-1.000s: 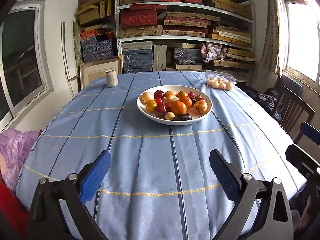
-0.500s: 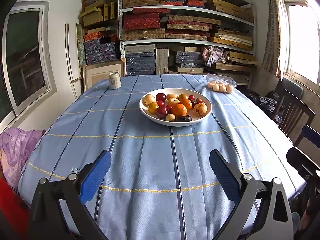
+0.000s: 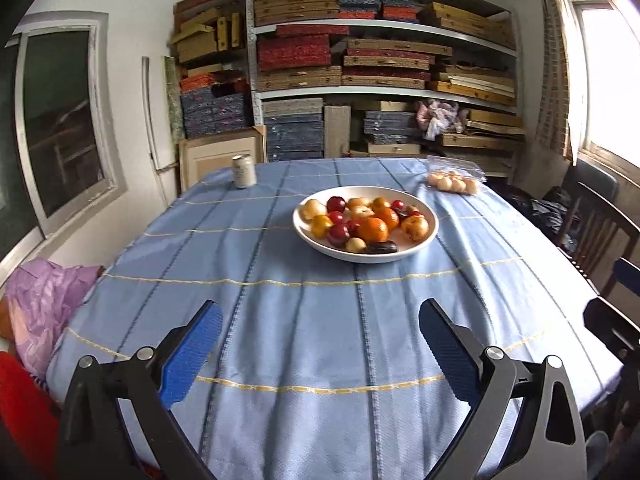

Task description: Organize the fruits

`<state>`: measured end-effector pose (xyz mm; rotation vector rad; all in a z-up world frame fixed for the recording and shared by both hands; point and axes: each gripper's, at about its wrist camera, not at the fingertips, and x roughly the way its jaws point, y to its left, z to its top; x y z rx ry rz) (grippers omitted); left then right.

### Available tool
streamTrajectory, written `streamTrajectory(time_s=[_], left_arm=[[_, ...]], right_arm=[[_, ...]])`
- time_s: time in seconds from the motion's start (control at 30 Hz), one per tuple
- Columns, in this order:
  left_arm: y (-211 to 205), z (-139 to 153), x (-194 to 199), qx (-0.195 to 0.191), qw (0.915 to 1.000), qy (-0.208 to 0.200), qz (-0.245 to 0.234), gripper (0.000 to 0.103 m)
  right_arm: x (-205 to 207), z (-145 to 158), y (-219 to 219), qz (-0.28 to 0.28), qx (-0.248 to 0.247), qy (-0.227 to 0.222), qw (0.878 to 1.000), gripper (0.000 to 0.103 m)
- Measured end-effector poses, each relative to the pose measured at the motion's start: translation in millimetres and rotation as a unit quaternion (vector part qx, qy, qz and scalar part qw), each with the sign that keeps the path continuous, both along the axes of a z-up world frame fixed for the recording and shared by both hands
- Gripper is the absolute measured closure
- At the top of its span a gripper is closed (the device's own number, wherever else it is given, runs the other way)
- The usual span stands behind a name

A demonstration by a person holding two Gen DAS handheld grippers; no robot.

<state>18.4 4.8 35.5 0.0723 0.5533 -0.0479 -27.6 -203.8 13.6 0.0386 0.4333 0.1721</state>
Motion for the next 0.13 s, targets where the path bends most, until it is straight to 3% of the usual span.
streamTrajectory(time_s=[0.13], left_arm=[[-0.3, -0.5, 1.0, 0.000, 1.0000, 0.002, -0.001, 0.004]], right_arm=[[1.9, -1.9, -3.8, -0.004, 0.005, 0.003, 1.000, 0.005]])
